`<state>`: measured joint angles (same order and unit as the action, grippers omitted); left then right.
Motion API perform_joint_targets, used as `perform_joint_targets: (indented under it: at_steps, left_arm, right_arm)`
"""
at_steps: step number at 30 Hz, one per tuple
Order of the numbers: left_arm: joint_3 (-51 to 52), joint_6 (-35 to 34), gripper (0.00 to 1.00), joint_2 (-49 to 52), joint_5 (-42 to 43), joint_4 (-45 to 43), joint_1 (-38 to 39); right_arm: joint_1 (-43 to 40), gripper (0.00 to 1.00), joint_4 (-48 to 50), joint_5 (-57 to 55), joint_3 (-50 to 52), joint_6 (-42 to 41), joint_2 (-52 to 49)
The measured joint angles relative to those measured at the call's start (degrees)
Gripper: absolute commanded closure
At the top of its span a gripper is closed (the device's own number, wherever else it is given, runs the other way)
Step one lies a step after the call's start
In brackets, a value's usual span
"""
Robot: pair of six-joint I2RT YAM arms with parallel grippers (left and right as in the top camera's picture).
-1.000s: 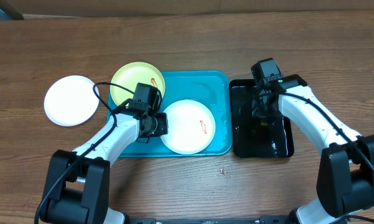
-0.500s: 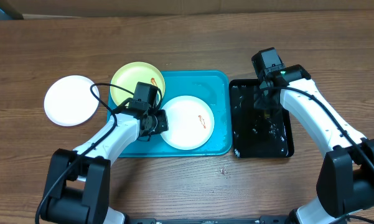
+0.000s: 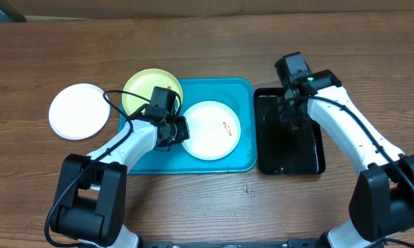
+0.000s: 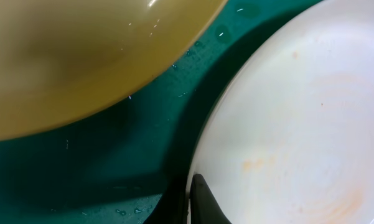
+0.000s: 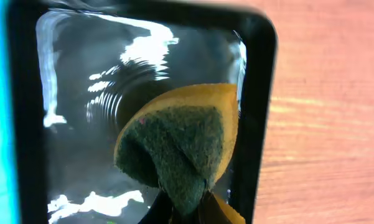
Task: Clean dirty plates on tray and stack at the side
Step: 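Lift the sponge with the right gripper out of the black tray, then scrub the white plate with the sponge while the left gripper holds it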
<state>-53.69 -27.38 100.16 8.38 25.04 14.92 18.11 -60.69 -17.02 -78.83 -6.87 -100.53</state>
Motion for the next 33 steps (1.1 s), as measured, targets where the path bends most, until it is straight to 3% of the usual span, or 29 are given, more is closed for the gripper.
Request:
perform_joint_targets:
  at_steps: [14, 27, 30, 32, 33]
  left_arm:
    - [-0.04, 0.5, 0.94, 0.07, 0.37, 0.07, 0.0]
    - [-0.09, 0.5, 0.94, 0.15, 0.37, 0.07, 0.0]
    - [-0.09, 0.52, 0.94, 0.15, 0.37, 0.07, 0.0]
    - [-0.09, 0.5, 0.94, 0.15, 0.39, 0.07, 0.0]
    - [-0.09, 0.5, 0.94, 0.15, 0.39, 0.07, 0.0]
  right_arm:
    - [17.79, 0.96, 12.07, 3.45, -4.96, 2.6, -1.53]
    - [22.05, 0.96, 13.51, 0.57, -5.01, 5.62, -14.12]
    - [22.05, 0.75, 13.92, 0.55, -5.01, 6.36, -14.86]
    - [22.05, 0.74, 14.69, 0.52, -5.01, 6.84, -15.15]
    - [22.05, 0.79, 14.84, 0.52, -5.01, 6.88, -15.19]
